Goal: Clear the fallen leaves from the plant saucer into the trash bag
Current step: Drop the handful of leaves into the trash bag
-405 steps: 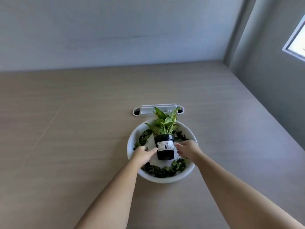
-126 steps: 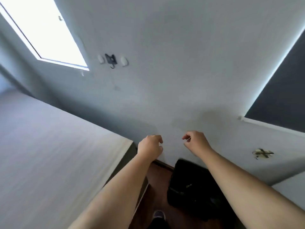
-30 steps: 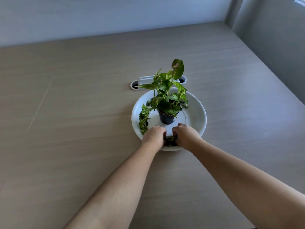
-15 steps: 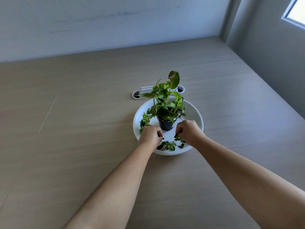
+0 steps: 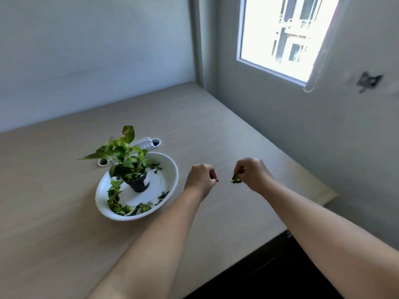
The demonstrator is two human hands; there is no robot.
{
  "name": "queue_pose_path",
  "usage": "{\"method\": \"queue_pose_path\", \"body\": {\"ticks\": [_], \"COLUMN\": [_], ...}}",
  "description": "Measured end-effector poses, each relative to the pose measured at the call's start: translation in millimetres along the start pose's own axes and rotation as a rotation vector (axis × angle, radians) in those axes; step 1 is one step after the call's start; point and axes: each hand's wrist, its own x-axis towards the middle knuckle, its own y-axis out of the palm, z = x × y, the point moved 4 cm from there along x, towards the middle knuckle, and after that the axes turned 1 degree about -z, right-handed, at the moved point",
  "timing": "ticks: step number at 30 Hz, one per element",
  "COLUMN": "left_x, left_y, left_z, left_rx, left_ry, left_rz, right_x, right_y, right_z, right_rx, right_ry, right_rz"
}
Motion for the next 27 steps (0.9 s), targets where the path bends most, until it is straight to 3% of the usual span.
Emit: {"method": "queue_pose_path", "body": {"ticks": [7, 12, 19, 27], "left_x": [-34, -85, -132, -117], "left_y": [179, 301, 441, 554], "left_z": [-239, -340, -364, -352], "left_rx": [-0.011, 0.022, 0.162, 0.235], "left_ry": [0.388, 0.562, 0.622, 0.604], "left_rz": [0.247, 0.478, 0.760, 0.909], "right_x": [-138, -249, -344, -340], "right_y": [-186, -235, -205, -166], "right_z": [-210, -334, -447, -534], "right_rx": [-0.068, -0.020, 0.024, 0.086], "right_ry": [0.349, 0.651, 0.922, 1.032], "right_rz": [-0.232, -0.326, -0.371, -0.365]}}
